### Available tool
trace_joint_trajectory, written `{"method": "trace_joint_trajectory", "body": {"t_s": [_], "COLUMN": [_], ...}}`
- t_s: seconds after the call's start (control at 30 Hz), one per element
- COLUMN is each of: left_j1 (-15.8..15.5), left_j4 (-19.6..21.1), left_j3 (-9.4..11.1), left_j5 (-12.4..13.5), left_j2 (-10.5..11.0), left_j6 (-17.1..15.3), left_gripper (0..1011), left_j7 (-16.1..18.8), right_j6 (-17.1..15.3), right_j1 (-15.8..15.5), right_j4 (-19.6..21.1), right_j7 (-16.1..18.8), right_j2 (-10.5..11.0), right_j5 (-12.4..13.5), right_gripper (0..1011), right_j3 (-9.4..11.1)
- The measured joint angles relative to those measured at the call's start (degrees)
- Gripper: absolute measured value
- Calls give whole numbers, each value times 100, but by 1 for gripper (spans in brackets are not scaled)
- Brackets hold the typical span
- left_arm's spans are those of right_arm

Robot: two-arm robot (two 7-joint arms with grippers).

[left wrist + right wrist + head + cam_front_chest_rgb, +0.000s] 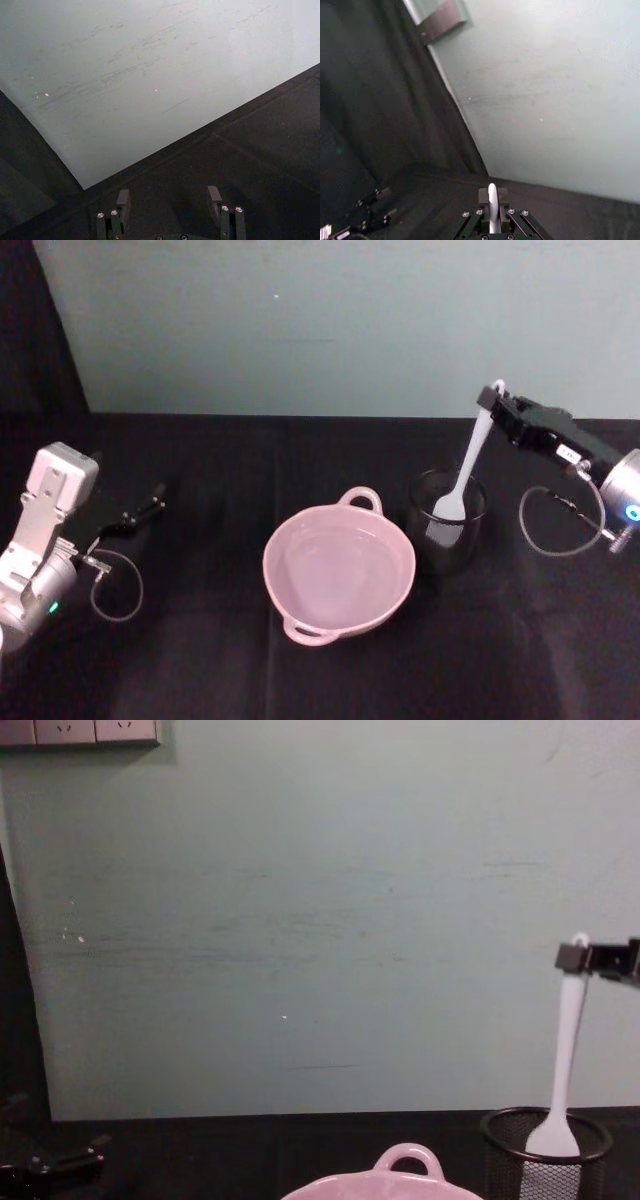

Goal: Use the one hand to pick up the spoon and stir the clear water in the bowl.

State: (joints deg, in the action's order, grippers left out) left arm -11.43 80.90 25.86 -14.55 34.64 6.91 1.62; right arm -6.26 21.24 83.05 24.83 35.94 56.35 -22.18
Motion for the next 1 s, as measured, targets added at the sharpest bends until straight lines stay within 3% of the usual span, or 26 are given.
{"method": "trace_joint_trajectory", "body": {"t_s": [0.2,0.33,0.67,1.0], "left_j1": [0,0,0,0], "left_j4": [0,0,0,0], "left_j3": [0,0,0,0], "left_j5": [0,0,0,0], "left_j2": [0,0,0,0], "left_j6": [0,0,0,0], "left_gripper": [1005,1005,1005,1005], "left_j7": [0,0,0,0], "right_j6": [-104,-257,-400,-411], "right_j1": [53,167,262,267], "right_j4": [747,1028,1301,1294], "right_j7": [-123,-125,-169,-166], "right_j2": [298,417,488,489], "right_j5": [-451,-615,-821,-810], "right_gripper": [112,112,112,112], "right_j3": [19,43,128,122]}}
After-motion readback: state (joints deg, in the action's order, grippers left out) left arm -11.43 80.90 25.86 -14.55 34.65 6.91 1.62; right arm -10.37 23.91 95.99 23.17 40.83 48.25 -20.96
